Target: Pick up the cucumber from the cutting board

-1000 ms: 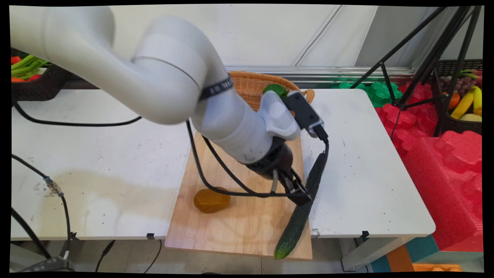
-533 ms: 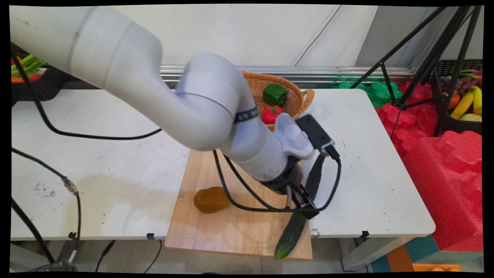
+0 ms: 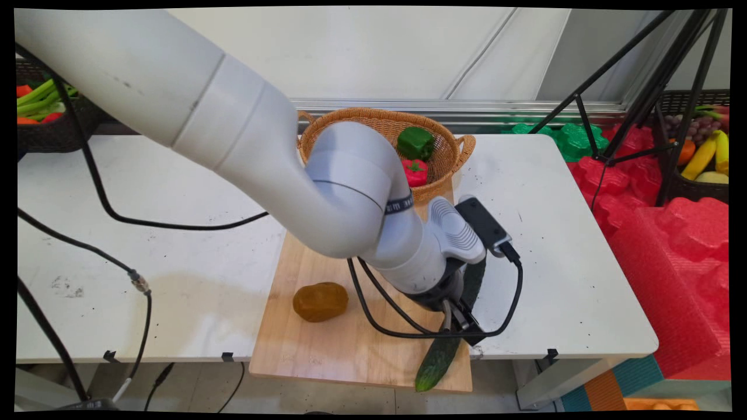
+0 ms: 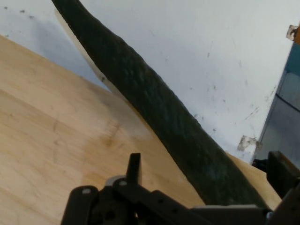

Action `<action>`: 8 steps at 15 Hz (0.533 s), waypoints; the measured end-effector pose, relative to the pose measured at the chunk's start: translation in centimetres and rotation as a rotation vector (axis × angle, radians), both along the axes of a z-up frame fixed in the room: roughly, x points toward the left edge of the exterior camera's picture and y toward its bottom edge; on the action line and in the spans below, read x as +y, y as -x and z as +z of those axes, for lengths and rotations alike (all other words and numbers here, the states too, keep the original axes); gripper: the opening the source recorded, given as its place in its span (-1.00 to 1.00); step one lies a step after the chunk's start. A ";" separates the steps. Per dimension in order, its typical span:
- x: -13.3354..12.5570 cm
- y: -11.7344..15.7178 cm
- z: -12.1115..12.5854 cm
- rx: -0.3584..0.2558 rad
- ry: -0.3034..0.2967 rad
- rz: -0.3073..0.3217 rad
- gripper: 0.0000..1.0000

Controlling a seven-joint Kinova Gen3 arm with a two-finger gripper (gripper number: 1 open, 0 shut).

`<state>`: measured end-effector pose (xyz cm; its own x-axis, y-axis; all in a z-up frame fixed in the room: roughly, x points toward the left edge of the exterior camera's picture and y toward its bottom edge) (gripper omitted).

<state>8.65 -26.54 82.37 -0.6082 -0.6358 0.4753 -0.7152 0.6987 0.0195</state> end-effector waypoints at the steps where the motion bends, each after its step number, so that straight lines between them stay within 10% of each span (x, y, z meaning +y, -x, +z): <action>1: 0.0 0.1 -0.3 -0.002 -0.004 0.003 1.00; 8: -0.2 0.8 -2.5 -0.017 -0.030 0.030 1.00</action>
